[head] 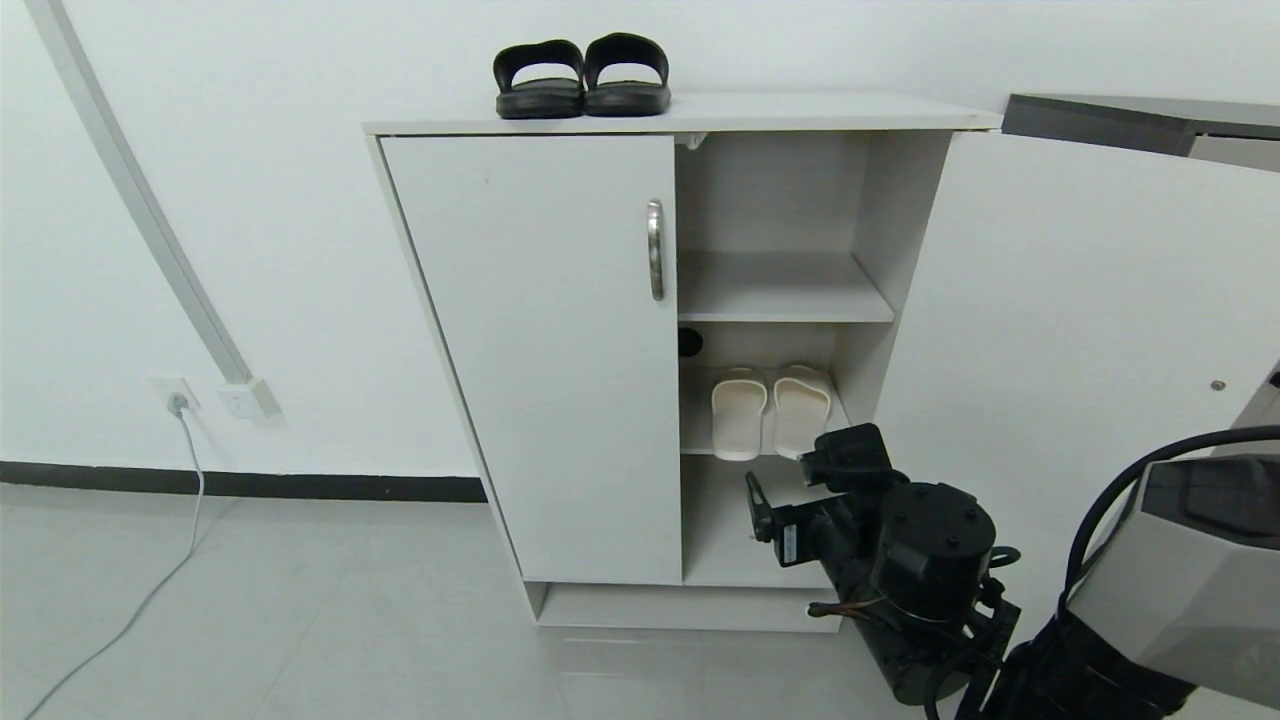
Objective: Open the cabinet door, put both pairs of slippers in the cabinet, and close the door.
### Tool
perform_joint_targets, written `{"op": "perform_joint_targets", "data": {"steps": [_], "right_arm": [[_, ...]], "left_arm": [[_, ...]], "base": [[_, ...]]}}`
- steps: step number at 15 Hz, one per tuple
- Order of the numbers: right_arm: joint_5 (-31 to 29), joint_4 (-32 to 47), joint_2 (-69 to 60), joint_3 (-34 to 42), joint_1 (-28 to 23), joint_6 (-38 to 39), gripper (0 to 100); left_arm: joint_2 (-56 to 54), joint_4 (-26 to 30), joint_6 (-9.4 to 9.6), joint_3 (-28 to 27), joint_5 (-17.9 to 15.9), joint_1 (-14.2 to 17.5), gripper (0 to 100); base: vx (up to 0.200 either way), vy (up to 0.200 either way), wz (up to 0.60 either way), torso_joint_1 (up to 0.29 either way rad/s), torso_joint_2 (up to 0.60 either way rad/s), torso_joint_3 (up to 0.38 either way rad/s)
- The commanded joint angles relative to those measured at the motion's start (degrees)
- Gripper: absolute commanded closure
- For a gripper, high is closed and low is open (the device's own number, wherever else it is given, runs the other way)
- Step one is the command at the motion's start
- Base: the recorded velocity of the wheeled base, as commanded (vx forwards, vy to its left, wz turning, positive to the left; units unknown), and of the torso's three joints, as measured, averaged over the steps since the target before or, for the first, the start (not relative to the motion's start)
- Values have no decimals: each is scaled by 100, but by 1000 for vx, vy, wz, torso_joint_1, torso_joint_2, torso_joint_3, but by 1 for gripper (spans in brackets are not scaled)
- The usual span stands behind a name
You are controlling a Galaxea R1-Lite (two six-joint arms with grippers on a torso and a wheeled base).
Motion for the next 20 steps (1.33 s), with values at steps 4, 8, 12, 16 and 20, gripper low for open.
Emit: {"op": "perform_joint_targets", "data": {"steps": [4,8,12,16,20], "right_arm": [[15,-37,-11,67,2,-2,0],[76,-55,-11,129,2,-11,0],[146,-72,-11,164,2,-2,0],[340,-169,6,243,2,-11,0],[551,-239,6,375,2,-37,0]], "left_arm": [[9,0,2,0,-1,1,100],[9,0,2,0,-1,1,100],[9,0,2,0,-1,1,100],[9,0,2,0,-1,1,100],[9,0,-7,0,-1,1,100]], "base": [[0,100,0,4,2,2],[0,200,0,2,4,4],[0,200,0,6,5,4],[0,150,0,4,3,2],[0,0,0,0,0,0]]}}
